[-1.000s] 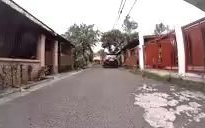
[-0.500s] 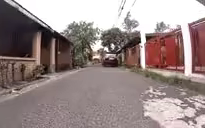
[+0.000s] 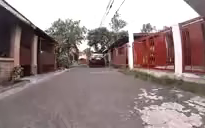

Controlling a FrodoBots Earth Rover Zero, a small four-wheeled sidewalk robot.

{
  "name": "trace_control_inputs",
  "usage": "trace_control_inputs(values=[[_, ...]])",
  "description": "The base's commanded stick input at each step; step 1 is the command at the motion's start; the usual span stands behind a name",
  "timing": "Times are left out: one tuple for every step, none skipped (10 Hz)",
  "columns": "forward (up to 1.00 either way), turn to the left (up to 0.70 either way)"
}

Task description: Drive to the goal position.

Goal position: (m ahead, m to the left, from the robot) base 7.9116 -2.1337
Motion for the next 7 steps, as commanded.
trace_control_inputs(values=[[0.7,0.0],[0.7,0.0],[0.7,0.0],[0.7,0.0],[0.7,0.07],[0.7,0.22],[0.7,0.35]])
